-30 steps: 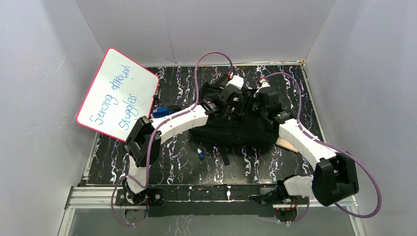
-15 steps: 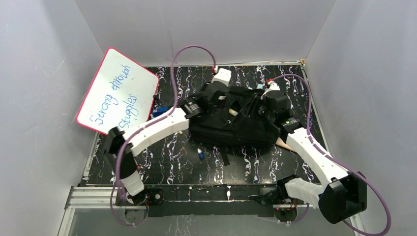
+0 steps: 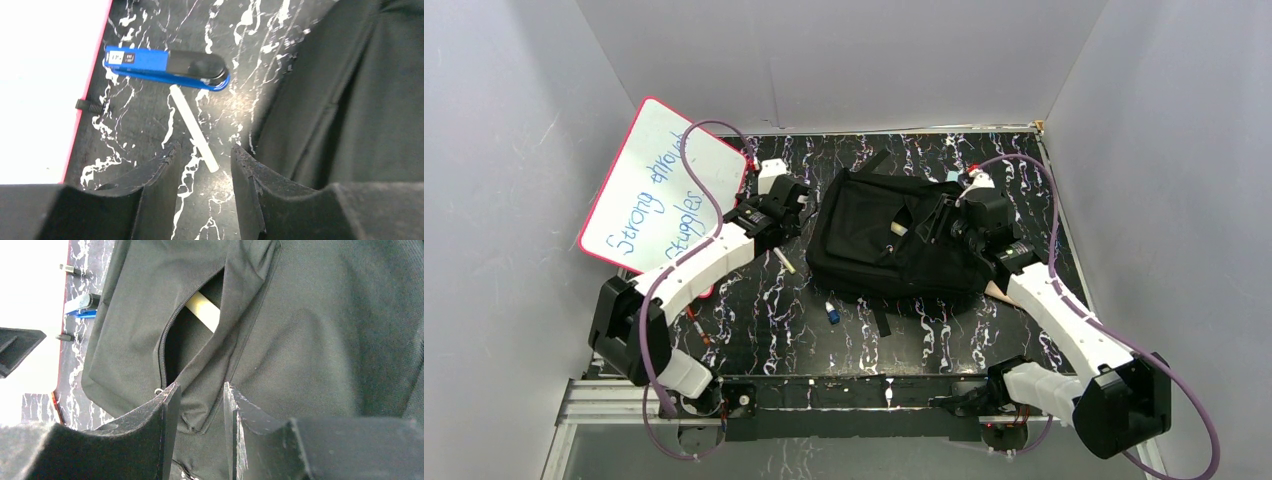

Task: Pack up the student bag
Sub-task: Pick up the stationery from the center of the board.

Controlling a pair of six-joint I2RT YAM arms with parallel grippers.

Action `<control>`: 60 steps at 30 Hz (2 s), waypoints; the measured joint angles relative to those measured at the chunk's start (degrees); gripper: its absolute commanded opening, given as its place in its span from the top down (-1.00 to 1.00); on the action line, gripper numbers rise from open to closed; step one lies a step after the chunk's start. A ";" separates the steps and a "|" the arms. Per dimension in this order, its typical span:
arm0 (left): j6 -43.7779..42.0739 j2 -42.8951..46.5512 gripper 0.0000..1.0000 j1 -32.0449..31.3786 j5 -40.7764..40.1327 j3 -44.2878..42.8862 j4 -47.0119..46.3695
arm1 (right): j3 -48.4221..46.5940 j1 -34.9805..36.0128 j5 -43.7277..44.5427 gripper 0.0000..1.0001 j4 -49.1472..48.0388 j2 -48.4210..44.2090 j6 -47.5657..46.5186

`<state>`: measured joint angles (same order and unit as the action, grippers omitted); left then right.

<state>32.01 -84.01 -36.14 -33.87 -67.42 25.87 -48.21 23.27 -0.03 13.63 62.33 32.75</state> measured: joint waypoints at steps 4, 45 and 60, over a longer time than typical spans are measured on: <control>2.62 -2.91 0.21 2.64 1.95 1.66 -0.26 | 1.20 0.00 0.02 0.09 0.52 -0.76 0.02; 9.53 -15.82 0.93 10.16 11.74 9.75 -11.89 | 2.27 0.00 0.00 0.07 2.95 -2.75 0.04; 11.54 4.98 1.00 10.14 19.08 19.17 -9.09 | 2.27 0.00 -0.17 0.07 2.91 -4.24 0.22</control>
<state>43.55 -79.02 -26.00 -14.79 -48.25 16.78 -45.93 23.27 -0.21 16.53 58.08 32.97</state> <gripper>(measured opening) 0.133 0.461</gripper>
